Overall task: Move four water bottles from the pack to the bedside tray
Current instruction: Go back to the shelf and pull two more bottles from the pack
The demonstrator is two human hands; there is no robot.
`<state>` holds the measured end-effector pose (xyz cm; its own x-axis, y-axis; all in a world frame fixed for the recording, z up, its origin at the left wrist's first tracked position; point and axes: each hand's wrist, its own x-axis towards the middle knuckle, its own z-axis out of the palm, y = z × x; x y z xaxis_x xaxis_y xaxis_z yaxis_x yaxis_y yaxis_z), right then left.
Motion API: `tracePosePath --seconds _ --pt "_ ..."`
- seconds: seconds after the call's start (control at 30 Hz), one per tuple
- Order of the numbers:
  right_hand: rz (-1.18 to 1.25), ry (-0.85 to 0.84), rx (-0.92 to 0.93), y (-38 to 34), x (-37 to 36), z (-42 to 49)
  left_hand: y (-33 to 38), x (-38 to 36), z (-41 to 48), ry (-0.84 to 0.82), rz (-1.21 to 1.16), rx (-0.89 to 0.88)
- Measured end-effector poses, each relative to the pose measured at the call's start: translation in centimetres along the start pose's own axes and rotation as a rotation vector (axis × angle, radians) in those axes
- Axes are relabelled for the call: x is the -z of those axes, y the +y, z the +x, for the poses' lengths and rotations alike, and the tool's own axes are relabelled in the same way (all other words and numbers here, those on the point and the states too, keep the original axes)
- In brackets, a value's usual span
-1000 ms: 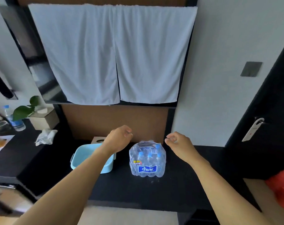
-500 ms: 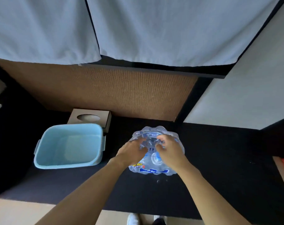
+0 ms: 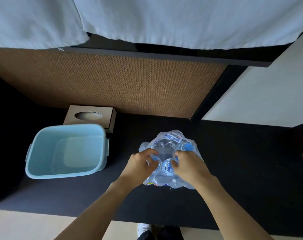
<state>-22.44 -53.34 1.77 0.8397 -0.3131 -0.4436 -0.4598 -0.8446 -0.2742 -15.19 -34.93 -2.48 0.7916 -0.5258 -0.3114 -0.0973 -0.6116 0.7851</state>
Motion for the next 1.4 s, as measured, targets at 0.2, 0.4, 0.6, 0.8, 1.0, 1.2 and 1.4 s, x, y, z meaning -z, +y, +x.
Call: tracePosePath --seconds 0.2,0.4,0.6,0.8,1.0,1.2,1.4 --pt "-0.042 -0.052 0.010 -0.4 -0.9 0.3 -0.9 -0.9 -0.5 0.030 0.057 0.047" --pt "-0.327 0.055 -0.015 -1.5 -2.9 0.5 -1.5 -3.1 -0.8 0.019 0.148 0.140" --pt "-0.303 0.075 -0.097 -1.6 -3.5 1.1 -1.3 -3.9 -0.6 0.178 0.181 0.205" --pt "0.102 0.332 -0.088 -0.1 -2.6 -1.3 -0.4 -2.9 -1.7 0.348 0.160 -0.020" --pt "0.442 0.660 0.004 -0.1 1.1 -4.7 5.1 0.1 -2.9 0.497 0.087 -0.243" --pt "0.805 0.877 0.098 -0.7 7.5 -9.6 13.2 3.9 -4.4 0.379 -0.152 -0.392" --pt "1.114 1.022 0.172 0.3 15.1 -19.7 25.4 5.3 -9.1 0.063 -0.471 -0.684"
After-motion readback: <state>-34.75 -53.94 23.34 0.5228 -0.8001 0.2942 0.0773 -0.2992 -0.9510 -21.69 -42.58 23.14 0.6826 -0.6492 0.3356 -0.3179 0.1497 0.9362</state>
